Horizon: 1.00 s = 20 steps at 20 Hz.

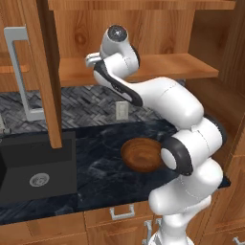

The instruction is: Pick the peach from the cabinet and place it in the bowl. Then pick the bowl and place it in the sink. Then turn on the sink facuet.

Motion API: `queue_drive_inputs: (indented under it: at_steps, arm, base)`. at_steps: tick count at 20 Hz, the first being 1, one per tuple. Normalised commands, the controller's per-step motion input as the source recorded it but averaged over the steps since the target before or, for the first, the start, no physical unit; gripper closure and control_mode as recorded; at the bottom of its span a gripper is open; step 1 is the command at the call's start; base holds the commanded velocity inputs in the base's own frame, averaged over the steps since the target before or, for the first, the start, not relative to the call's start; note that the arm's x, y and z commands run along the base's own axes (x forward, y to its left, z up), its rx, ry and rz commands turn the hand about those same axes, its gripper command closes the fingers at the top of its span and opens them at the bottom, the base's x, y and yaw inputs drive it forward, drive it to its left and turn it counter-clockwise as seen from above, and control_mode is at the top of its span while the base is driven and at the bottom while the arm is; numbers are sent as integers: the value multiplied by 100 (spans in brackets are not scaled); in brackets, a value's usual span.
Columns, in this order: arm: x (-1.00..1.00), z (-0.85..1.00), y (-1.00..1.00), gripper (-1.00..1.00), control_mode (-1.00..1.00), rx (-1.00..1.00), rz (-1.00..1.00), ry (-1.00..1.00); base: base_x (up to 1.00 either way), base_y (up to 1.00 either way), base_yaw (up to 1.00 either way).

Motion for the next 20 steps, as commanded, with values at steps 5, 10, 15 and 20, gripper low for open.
queue_drive_inputs:
  at_steps: [5, 10, 15, 20]
  arm:
    - [-100, -16, -35, 100, -100, 0, 0, -3]
    - [-100, -13, -26, 100, -100, 0, 0, 0]
    - [-100, -8, -29, 100, -100, 0, 0, 8]
    - [-100, -38, -34, 100, -100, 0, -1, 24]
  base:
    - [0, 0, 0]
    - [0, 0, 0]
    - [0, 0, 0]
    - [0, 0, 0]
